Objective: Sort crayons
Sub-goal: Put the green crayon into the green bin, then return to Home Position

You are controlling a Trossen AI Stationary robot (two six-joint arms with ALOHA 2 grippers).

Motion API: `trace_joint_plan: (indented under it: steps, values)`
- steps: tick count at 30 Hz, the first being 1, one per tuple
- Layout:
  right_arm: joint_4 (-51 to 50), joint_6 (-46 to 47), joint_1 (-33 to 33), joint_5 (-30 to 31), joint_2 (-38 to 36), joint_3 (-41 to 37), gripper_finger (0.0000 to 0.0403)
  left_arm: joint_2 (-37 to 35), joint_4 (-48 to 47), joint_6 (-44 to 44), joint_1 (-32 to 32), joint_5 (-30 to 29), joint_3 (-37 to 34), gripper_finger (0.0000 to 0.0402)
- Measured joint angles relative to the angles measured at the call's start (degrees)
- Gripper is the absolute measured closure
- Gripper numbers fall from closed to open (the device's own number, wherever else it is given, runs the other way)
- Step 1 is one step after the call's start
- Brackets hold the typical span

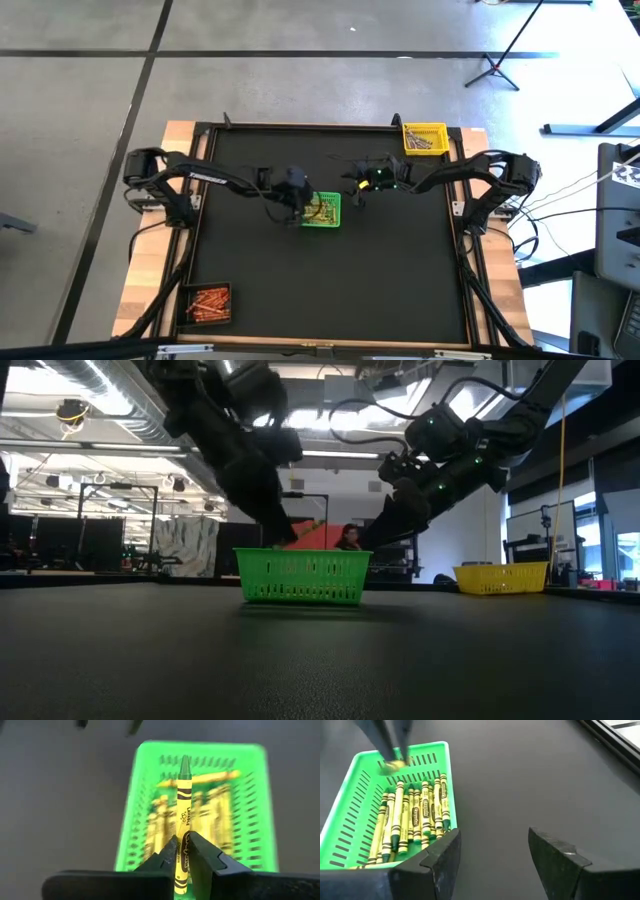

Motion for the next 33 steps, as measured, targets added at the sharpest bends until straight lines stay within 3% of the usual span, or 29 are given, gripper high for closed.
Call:
trace_joint_plan:
  steps: [9, 14, 19, 23, 28, 33]
  values:
    - [-0.9, -0.2, 0.9, 1.2, -1.0, 0.0, 0.0178, -0.9, -1.7, 0.6, 0.4, 0.1, 0.0, 0.0316]
    - [-5.2, -0.9, 0.9, 1.2, -6.3, 0.0, 0.0231, -6.8, -4.3, 3.0, -0.1, -0.2, -0.7, 0.0311]
    - [-11.0, -2.4, 0.8, 1.2, -13.1, -0.1, 0.0319, -17.2, -1.2, 6.4, 0.6, 0.0, -7.0, 0.0330]
    - [-11.0, -3.1, 0.8, 1.6, -18.4, -3.0, 0.0367, -27.0, 2.7, 8.0, 1.9, 3.4, -13.9, 0.0350]
    - [-10.4, 0.1, 0.8, 6.3, -28.0, -9.7, 0.0400, -40.3, 8.1, 8.0, 2.5, 3.8, -23.5, 0.0367]
    - [-6.2, 4.1, 0.9, 6.6, -39.4, -17.3, 0.0393, -53.2, 11.4, 6.1, 2.5, 3.3, -32.3, 0.0376]
